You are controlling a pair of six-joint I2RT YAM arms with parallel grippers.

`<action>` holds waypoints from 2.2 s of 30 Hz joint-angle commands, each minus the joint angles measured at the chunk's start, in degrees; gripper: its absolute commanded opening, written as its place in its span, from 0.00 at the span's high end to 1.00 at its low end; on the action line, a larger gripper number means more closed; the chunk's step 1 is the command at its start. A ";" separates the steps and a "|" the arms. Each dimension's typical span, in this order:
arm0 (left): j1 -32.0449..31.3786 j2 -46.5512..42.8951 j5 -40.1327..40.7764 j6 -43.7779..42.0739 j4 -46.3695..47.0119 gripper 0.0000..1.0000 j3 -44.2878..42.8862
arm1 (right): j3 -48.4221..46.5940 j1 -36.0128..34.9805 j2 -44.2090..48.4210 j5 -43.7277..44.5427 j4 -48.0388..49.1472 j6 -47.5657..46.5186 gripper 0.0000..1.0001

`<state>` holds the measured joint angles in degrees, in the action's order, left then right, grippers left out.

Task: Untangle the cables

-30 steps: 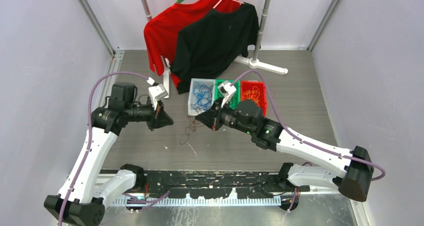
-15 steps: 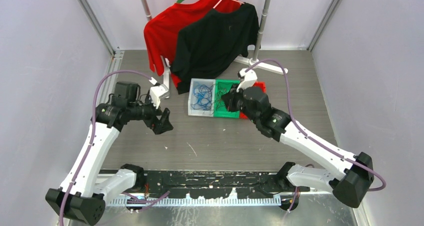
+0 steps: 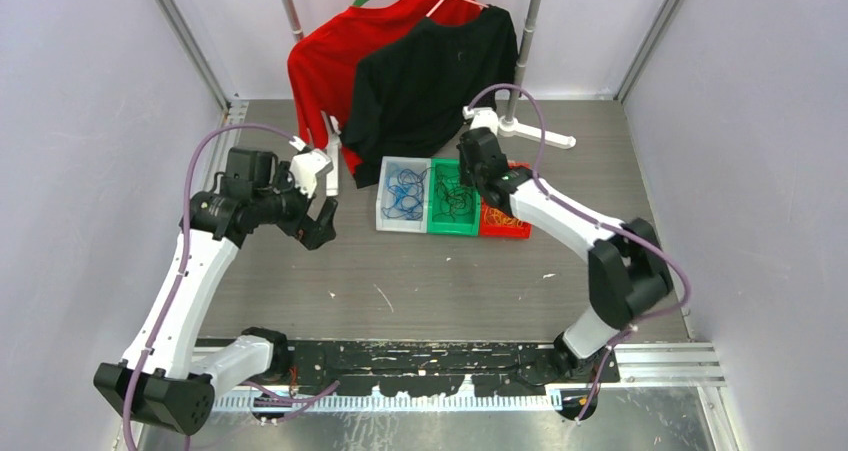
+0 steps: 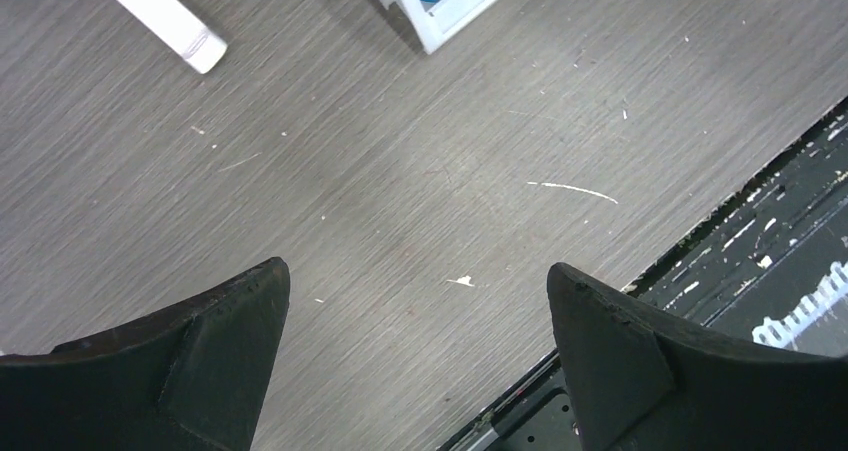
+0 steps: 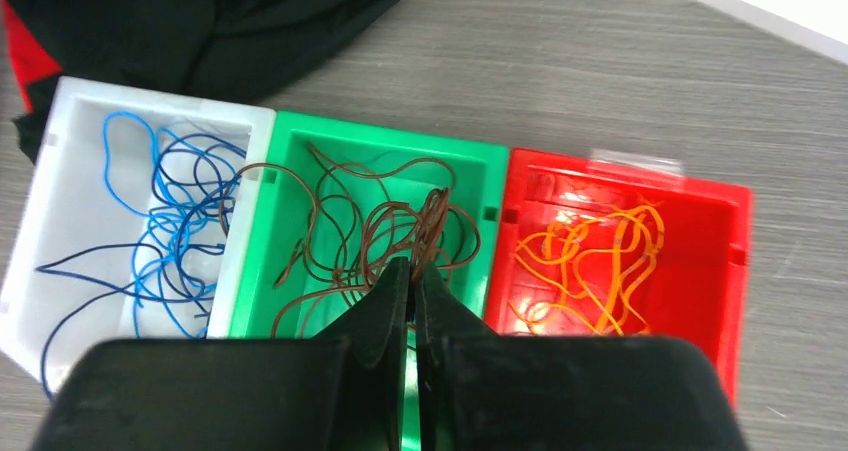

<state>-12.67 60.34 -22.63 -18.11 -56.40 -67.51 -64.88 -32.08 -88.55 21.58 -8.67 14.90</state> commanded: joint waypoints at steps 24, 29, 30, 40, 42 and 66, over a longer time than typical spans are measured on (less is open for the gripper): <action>18.12 4.78 0.44 10.28 35.17 0.01 10.97 | 11.21 7.38 30.06 27.00 -6.63 8.03 0.00; 20.76 8.69 -1.19 15.44 56.25 0.01 24.89 | 30.41 12.15 37.30 39.91 11.94 2.89 0.00; 20.75 9.53 -1.81 16.53 60.77 0.01 27.42 | 34.78 12.41 38.11 42.41 18.58 0.20 0.00; 20.62 23.53 1.63 22.33 95.56 0.01 40.45 | 48.54 22.74 24.43 41.08 43.50 1.72 0.00; 20.49 25.50 2.35 22.77 102.03 0.00 43.33 | 48.98 24.38 21.49 39.08 46.38 3.10 0.00; 14.24 28.53 10.85 18.55 110.89 0.00 47.21 | 46.90 27.42 -0.33 7.66 66.62 -6.90 0.00</action>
<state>1.76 90.08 -13.02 1.69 52.73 -19.90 -16.91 -4.78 -90.83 30.79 57.28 7.81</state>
